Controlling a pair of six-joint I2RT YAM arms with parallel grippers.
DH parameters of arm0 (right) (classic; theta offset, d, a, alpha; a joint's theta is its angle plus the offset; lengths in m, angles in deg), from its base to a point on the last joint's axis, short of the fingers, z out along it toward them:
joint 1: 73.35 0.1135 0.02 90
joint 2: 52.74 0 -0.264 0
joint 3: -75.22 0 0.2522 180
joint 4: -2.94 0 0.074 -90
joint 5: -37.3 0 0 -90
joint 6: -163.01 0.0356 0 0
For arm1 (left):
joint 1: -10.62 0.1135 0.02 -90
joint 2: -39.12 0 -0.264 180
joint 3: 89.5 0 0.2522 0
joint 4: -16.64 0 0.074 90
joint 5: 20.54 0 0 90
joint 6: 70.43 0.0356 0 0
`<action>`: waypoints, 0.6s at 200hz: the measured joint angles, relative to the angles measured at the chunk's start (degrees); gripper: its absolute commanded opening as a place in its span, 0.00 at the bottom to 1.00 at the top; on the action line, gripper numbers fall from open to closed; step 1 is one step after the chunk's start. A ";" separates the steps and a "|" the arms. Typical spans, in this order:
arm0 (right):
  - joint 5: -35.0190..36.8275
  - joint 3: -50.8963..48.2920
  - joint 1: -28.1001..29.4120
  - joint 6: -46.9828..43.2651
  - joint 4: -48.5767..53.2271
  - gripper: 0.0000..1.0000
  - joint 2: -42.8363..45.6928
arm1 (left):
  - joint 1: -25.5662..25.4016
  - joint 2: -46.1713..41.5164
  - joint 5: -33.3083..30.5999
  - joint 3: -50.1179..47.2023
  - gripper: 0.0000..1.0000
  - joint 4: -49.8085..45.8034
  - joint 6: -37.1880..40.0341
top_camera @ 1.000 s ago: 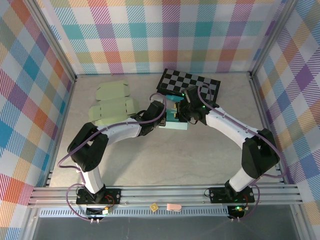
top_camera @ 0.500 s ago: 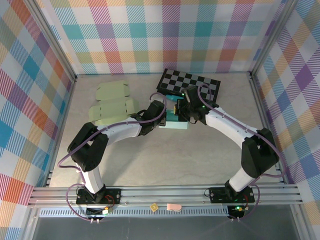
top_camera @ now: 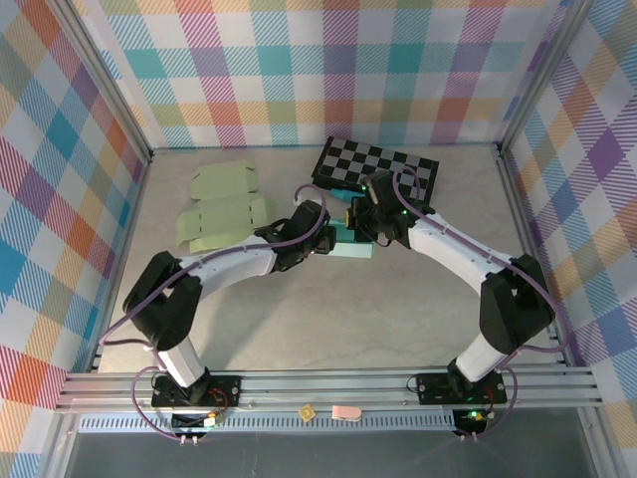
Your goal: Fold the paper box
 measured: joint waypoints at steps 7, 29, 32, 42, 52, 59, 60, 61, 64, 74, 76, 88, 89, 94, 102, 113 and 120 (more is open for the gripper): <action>-0.09 0.00 0.00 0.00 -0.20 0.00 -0.04 | -0.52 -1.29 0.39 -0.13 0.60 -0.59 -0.81; -0.37 0.00 0.00 0.00 -0.59 0.00 -0.31 | -2.49 -6.78 1.75 -1.49 0.64 -3.61 -4.83; -0.44 0.00 0.00 0.00 -0.68 0.00 -0.39 | -2.80 -7.54 1.97 -1.64 0.64 -4.35 -5.27; -0.44 -0.02 0.00 0.00 -0.94 0.00 -0.52 | -3.61 -9.92 2.38 -1.88 0.63 -6.95 -7.23; -0.44 -0.07 0.00 -0.02 -1.27 0.00 -0.57 | -4.24 -12.50 2.38 -1.86 0.63 -9.86 -9.20; -0.44 -0.07 0.00 -0.04 -1.31 0.00 -0.57 | -4.52 -14.27 2.32 -1.81 0.62 -11.76 -10.40; -0.44 -0.09 0.00 -0.04 -1.31 0.00 -0.57 | -4.59 -14.62 2.32 -1.79 0.62 -12.17 -10.69; -0.46 -0.09 0.00 -0.04 -1.31 0.00 -0.57 | -4.61 -14.82 2.32 -1.77 0.62 -12.44 -10.78; -0.50 -0.11 0.00 -0.09 -1.36 0.00 -0.57 | -4.63 -15.72 2.21 -1.64 0.62 -13.44 -11.17; -0.68 -0.33 0.00 -0.35 -1.73 0.00 -0.57 | -4.63 -18.23 1.86 -0.81 0.61 -16.68 -12.70; -0.81 -0.42 0.00 -0.48 -1.81 0.00 -0.57 | -4.63 -18.73 1.70 -0.55 0.61 -17.38 -12.90; -1.44 -1.16 0.00 -1.40 -2.62 0.00 -0.46 | -4.11 -21.07 1.14 1.51 0.61 -20.70 -14.10; -1.53 -1.20 0.00 -1.44 -2.62 0.00 -0.46 | -4.02 -21.33 1.03 1.86 0.61 -21.00 -14.12; -1.86 -1.73 0.00 -1.81 -3.13 0.00 -0.31 | -3.63 -22.05 1.05 3.04 0.61 -22.23 -14.58; -2.49 -2.86 0.00 -2.67 -4.00 0.00 0.09 | -3.04 -22.97 1.11 4.87 0.60 -23.61 -15.10; -3.28 -5.07 0.00 -4.04 -5.27 0.01 1.05 | -1.88 -23.78 1.29 6.93 0.60 -24.65 -15.41; -3.67 -6.71 0.00 -4.98 -5.90 0.03 1.77 | -1.05 -24.09 1.36 7.89 0.60 -25.09 -15.54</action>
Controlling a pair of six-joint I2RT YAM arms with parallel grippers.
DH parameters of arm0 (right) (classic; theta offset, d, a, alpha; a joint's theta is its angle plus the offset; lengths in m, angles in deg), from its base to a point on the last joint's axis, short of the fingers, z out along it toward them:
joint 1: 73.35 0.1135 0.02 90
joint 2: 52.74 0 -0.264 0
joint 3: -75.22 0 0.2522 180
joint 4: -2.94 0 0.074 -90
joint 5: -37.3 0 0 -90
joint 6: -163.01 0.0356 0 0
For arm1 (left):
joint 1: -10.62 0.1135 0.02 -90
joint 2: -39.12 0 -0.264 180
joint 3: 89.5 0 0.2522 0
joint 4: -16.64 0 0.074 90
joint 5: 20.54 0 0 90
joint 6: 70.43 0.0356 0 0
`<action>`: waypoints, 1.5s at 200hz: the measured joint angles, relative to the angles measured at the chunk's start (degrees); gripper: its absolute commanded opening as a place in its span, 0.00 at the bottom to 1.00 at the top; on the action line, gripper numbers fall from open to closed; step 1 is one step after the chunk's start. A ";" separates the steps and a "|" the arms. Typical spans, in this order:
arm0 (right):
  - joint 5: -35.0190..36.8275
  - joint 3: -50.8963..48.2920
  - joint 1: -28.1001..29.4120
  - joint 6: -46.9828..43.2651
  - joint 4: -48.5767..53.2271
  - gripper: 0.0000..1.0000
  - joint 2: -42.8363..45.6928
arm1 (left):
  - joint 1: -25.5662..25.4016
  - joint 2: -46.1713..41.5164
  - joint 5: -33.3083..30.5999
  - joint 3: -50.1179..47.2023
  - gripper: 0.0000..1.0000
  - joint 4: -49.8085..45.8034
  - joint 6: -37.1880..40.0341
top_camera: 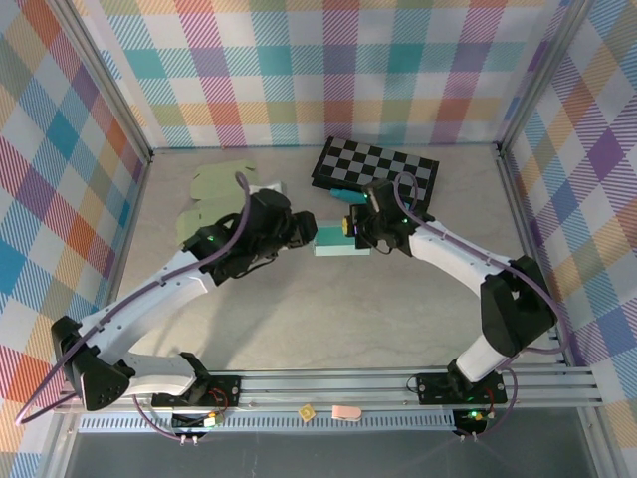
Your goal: Fold the paper box
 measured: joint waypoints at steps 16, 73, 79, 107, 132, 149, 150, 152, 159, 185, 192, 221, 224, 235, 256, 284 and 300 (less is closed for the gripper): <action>-0.96 -3.41 0.00 -2.51 -1.29 0.09 1.55 | 1.57 -0.28 0.94 0.52 0.60 -0.28 -0.22; -4.48 -10.93 -0.04 -9.60 -1.75 0.54 8.74 | 2.67 1.14 5.84 -1.53 0.60 -1.62 -1.64; -4.85 -11.28 -0.07 -10.12 -1.01 0.59 9.38 | 2.82 1.42 6.40 -1.70 0.60 -1.68 -1.79; -5.64 -9.99 -0.59 -13.86 5.05 0.66 10.47 | 4.24 3.23 8.92 -1.75 0.60 -1.77 -2.71; -5.70 -3.15 -1.75 -20.87 14.71 0.65 11.15 | 7.54 7.06 13.07 1.86 0.57 -4.35 -3.63; -5.75 4.00 -3.67 -28.06 20.72 0.63 12.22 | 10.62 10.97 16.94 5.90 0.49 -6.16 -4.81; -5.79 4.26 -3.76 -28.26 20.92 0.63 12.26 | 10.75 11.13 17.18 6.08 0.49 -6.21 -4.76; -5.81 5.09 -4.11 -29.22 21.42 0.63 12.44 | 11.19 11.67 17.59 6.60 0.48 -6.38 -5.03; -6.32 7.61 -5.49 -32.92 23.12 0.63 12.98 | 12.55 13.51 19.21 8.24 0.46 -6.97 -5.75; -11.58 16.26 -12.50 -47.84 29.66 0.57 9.97 | 16.04 20.33 24.92 13.66 0.44 -9.42 -6.64; -13.29 19.21 -14.01 -52.46 31.71 0.57 7.04 | 16.52 22.56 26.36 15.19 0.44 -9.97 -6.67; -16.83 28.09 -16.20 -68.89 38.80 0.60 -8.09 | 16.90 32.04 30.99 20.26 0.53 -12.35 -5.09; -16.87 28.46 -16.17 -70.18 39.41 0.60 -9.27 | 16.90 32.74 31.36 20.48 0.54 -12.52 -5.18; -17.20 29.07 -16.13 -74.53 41.53 0.61 -13.29 | 16.90 35.43 32.11 21.09 0.56 -13.51 -3.80; -17.18 29.16 -16.13 -80.61 45.09 0.62 -17.81 | 16.90 38.95 33.40 21.24 0.56 -14.14 -2.45; -17.20 29.16 -16.13 -84.46 46.34 0.61 -18.51 | 16.90 40.65 35.10 20.81 0.56 -11.85 -2.34; -17.16 29.09 -16.13 -85.42 45.81 0.60 -18.53 | 16.90 40.81 35.78 20.04 0.55 -9.77 -2.60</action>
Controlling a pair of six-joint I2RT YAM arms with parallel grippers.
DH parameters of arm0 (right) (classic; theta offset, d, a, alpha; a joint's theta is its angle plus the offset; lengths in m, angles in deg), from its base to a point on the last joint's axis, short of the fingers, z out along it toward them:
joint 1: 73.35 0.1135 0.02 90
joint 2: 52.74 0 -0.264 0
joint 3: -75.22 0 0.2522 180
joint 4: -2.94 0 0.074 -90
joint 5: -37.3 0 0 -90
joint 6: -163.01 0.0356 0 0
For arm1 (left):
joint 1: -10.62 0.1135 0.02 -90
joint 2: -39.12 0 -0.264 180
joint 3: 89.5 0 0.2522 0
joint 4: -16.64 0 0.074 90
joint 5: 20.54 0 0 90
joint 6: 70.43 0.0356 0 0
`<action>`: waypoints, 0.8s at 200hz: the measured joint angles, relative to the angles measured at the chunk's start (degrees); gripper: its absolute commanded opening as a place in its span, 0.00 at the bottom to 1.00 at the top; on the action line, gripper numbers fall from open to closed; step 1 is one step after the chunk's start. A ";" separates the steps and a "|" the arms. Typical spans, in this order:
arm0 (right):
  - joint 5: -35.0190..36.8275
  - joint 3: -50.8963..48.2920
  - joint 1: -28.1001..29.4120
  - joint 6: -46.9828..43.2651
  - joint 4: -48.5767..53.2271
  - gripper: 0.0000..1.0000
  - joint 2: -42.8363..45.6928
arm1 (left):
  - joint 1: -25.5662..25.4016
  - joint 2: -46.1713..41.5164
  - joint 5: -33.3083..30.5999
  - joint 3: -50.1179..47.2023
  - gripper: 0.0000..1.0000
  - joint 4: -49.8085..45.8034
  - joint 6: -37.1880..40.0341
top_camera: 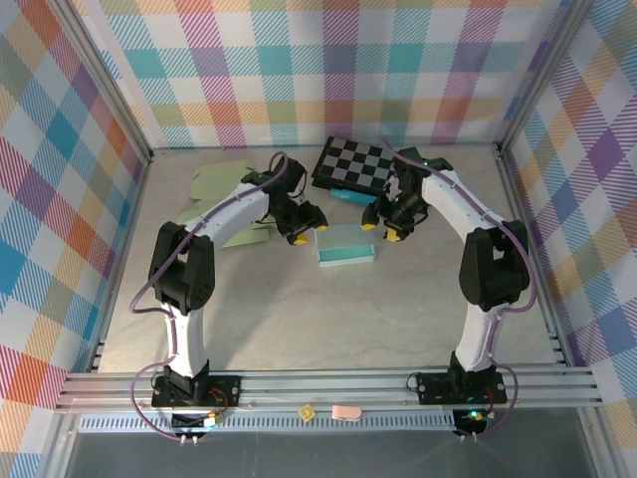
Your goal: Fold the paper box
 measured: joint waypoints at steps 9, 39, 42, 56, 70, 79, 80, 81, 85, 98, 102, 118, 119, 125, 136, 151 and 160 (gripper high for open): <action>0.00 -0.04 -0.02 -0.35 -0.28 0.60 0.00 | 0.00 0.04 0.20 -0.42 0.55 1.05 -0.13; 0.00 -0.81 -0.02 -1.07 -1.64 0.59 0.00 | 0.00 0.37 1.20 -2.12 0.52 4.15 -0.26; 0.00 -0.98 -0.02 -1.11 -1.81 0.59 0.00 | 0.00 0.39 1.29 -2.38 0.52 4.55 -0.39; 0.00 -2.05 -0.02 -1.25 -2.60 0.58 0.00 | 0.00 0.46 1.73 -4.09 0.52 6.32 -0.81; 0.00 -2.86 -0.02 -1.29 -3.13 0.58 -0.09 | 0.00 0.59 1.90 -5.35 0.52 6.99 -1.36; -0.02 -3.26 -0.02 -1.31 -3.52 0.58 -0.13 | 0.00 0.63 1.95 -6.05 0.51 7.58 -1.68; 0.00 -3.30 -0.02 -1.33 -3.61 0.58 -0.13 | 0.00 0.63 1.97 -6.12 0.51 7.58 -1.68; 0.00 -3.32 -0.02 -1.33 -3.63 0.58 -0.13 | 0.00 0.63 1.99 -6.23 0.51 7.67 -1.68; -0.02 -3.52 -0.02 -1.40 -3.80 0.58 -0.13 | 0.00 0.63 2.05 -6.54 0.51 8.07 -1.77; -0.02 -4.07 -0.02 -1.46 -4.35 0.57 -0.15 | 0.00 0.63 2.23 -7.23 0.50 8.85 -1.95; 0.00 -4.28 -0.02 -1.46 -4.59 0.57 -0.13 | 0.00 0.63 2.34 -7.52 0.50 9.18 -2.08; 0.00 -5.11 -0.02 -1.46 -5.25 0.57 -0.15 | 0.00 0.63 2.54 -8.52 0.50 10.38 -2.19; 0.00 -5.20 -0.02 -1.46 -5.31 0.57 -0.15 | 0.00 0.63 2.56 -8.66 0.50 10.47 -2.21; -0.02 -5.55 -0.02 -1.46 -5.55 0.57 -0.15 | 0.00 0.63 2.64 -9.20 0.50 11.06 -2.34; 0.00 -6.19 -0.02 -1.51 -5.88 0.56 -0.17 | 0.00 0.63 2.84 -10.45 0.49 12.20 -2.78; 0.00 -6.84 -0.02 -1.73 -6.08 0.55 -0.44 | 0.00 0.63 3.17 -12.04 0.49 13.57 -3.17; 0.00 -7.08 -0.02 -1.92 -6.32 0.55 -0.68 | 0.00 0.63 3.21 -12.76 0.49 14.14 -3.21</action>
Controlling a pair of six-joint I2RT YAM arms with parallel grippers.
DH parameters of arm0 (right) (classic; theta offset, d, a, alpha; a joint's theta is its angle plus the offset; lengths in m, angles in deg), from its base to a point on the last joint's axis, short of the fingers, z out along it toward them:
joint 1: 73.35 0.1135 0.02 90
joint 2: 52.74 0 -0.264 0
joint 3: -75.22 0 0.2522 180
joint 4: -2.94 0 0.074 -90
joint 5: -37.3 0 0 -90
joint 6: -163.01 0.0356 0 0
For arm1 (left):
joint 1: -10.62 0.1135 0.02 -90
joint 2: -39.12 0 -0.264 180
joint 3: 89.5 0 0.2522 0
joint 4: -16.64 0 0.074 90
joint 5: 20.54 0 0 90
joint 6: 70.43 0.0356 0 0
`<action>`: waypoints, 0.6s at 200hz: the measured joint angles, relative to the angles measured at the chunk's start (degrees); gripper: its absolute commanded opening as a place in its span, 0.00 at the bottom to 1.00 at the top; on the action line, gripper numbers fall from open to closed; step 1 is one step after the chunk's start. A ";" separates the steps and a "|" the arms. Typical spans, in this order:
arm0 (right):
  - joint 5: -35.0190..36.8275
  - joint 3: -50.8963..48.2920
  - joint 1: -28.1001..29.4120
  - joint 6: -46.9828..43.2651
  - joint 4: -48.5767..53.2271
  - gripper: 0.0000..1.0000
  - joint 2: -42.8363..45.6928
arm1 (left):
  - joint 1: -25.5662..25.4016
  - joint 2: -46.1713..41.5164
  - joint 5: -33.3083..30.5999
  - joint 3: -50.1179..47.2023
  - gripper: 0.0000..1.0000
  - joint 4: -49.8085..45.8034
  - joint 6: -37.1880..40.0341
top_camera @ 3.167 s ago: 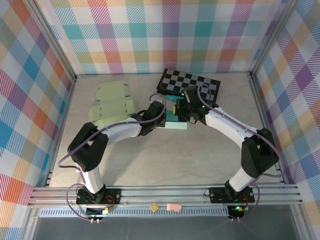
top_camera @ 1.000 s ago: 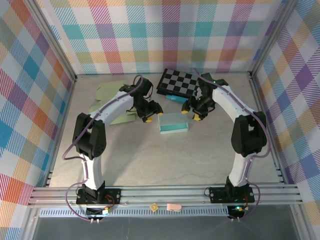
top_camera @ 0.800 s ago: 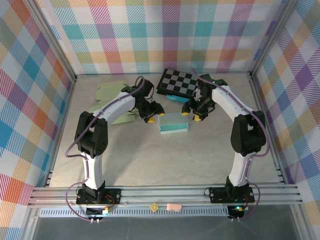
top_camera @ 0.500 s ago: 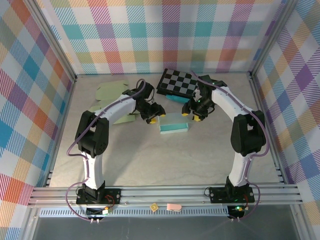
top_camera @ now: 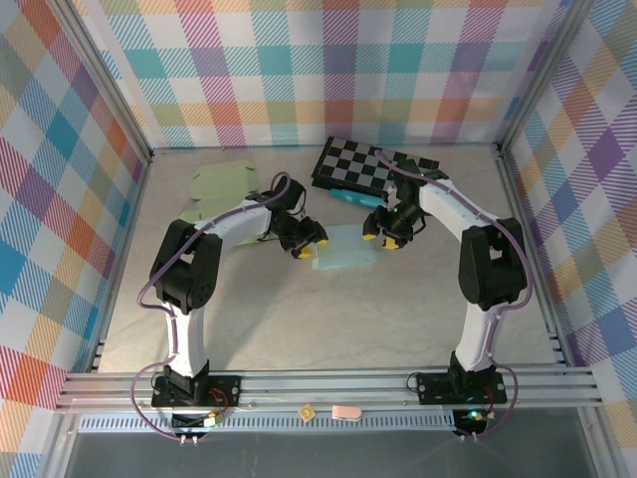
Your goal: Fold the paper box
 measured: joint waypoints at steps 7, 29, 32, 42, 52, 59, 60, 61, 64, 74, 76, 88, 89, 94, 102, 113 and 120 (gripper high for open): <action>0.04 -0.13 0.00 -0.22 -0.13 0.55 -0.17 | 0.00 0.00 0.00 -0.37 0.49 0.28 0.00; 0.50 -0.37 0.00 -0.72 -0.37 0.54 -0.61 | 0.00 0.00 -0.04 -0.63 0.48 0.50 0.02; 0.50 -0.37 0.00 -0.79 -0.37 0.54 -0.68 | 0.00 0.00 -0.04 -0.63 0.48 0.50 0.02; 0.66 -0.37 0.00 -0.83 -0.44 0.54 -0.81 | 0.00 0.00 -0.04 -0.63 0.47 0.52 0.04; 0.70 -0.44 0.00 -0.83 -0.63 0.54 -0.92 | 0.00 0.00 -0.07 -0.63 0.46 0.59 0.07; 0.72 -0.68 0.00 -0.83 -1.01 0.54 -0.96 | 0.00 -0.04 -0.07 -0.63 0.45 0.66 0.09; 0.72 -0.70 0.00 -0.83 -1.03 0.54 -0.96 | 0.00 -0.07 -0.09 -0.63 0.45 0.66 0.09; 0.74 -0.72 0.00 -0.83 -1.03 0.54 -0.96 | 0.00 -0.07 -0.09 -0.63 0.45 0.68 0.07; 0.76 -0.90 0.00 -0.83 -1.18 0.54 -0.96 | 0.00 -0.09 -0.15 -0.63 0.44 0.68 0.09; 0.87 -1.44 0.00 -0.83 -1.62 0.54 -0.96 | 0.00 -0.11 -0.20 -0.63 0.43 0.70 0.26; 0.87 -1.53 0.00 -0.83 -1.68 0.54 -0.96 | 0.00 -0.11 -0.20 -0.63 0.42 0.72 0.22; 0.85 -2.23 0.00 -0.83 -2.10 0.53 -1.01 | 0.00 -0.11 -0.20 -0.63 0.40 0.98 0.39; 0.87 -2.25 0.00 -0.85 -2.12 0.53 -1.01 | 0.00 -0.11 -0.20 -0.63 0.39 1.03 0.37; 0.85 -2.49 0.00 -0.85 -2.19 0.53 -1.03 | 0.00 -0.11 -0.20 -0.66 0.38 1.18 0.50; 0.85 -2.95 0.00 -0.85 -2.54 0.53 -1.07 | 0.00 -0.11 -0.20 -0.66 0.38 1.40 0.63; 0.85 -3.56 0.00 -0.90 -2.97 0.53 -1.07 | 0.00 -0.11 -0.17 -0.74 0.36 1.57 0.92; 0.83 -4.00 0.00 -0.92 -3.32 0.53 -1.07 | 0.00 -0.11 -0.17 -0.83 0.34 1.68 1.14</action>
